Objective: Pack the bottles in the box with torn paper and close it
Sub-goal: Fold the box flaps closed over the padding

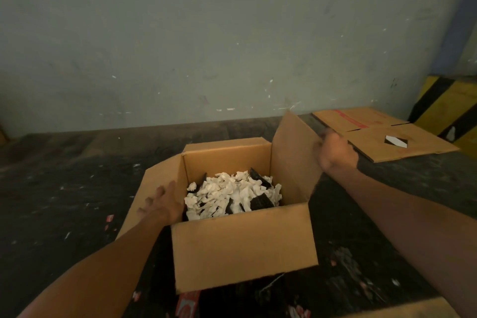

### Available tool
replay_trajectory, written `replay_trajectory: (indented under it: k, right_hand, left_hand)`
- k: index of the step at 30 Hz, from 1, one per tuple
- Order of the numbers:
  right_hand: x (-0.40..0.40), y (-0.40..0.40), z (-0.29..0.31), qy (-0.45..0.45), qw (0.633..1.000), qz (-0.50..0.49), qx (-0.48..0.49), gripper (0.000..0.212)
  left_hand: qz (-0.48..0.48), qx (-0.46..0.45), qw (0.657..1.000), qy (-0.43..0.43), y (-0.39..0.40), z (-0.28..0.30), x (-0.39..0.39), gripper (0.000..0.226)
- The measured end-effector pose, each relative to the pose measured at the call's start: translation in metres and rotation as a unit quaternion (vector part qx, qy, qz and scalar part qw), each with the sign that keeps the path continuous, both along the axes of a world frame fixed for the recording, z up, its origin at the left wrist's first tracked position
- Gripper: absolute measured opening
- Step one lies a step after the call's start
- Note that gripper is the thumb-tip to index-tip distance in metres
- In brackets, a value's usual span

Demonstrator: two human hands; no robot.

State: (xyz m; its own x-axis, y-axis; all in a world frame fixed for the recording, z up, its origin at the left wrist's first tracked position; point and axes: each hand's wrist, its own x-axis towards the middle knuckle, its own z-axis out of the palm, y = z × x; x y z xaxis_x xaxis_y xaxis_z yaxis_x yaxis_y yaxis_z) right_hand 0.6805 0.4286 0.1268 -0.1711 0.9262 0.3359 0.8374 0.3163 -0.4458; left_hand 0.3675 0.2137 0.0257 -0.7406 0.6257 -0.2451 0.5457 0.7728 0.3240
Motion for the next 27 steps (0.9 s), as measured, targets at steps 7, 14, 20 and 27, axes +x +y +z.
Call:
replay_trajectory:
  k: [7,14,20,27]
  right_hand:
    - [-0.075,-0.056,-0.011,-0.07,0.987,0.14,0.04,0.028]
    - [-0.111,-0.093,-0.067,-0.209,0.962,0.166,-0.049,0.042]
    - [-0.107,-0.104,-0.111,-0.268,0.936,0.196,-0.112,0.062]
    - [-0.102,-0.099,-0.111,-0.27,0.924,0.224,-0.152,0.063]
  left_hand:
    - [0.038,0.034,0.998,-0.046,-0.033,-0.007,0.006,0.07]
    - [0.113,0.107,0.985,-0.072,-0.072,-0.017,0.019,0.069]
    - [0.352,0.299,0.848,-0.262,-0.103,-0.02,0.014,0.095]
    - [0.394,0.478,0.736,-0.274,-0.107,0.006,0.016,0.082]
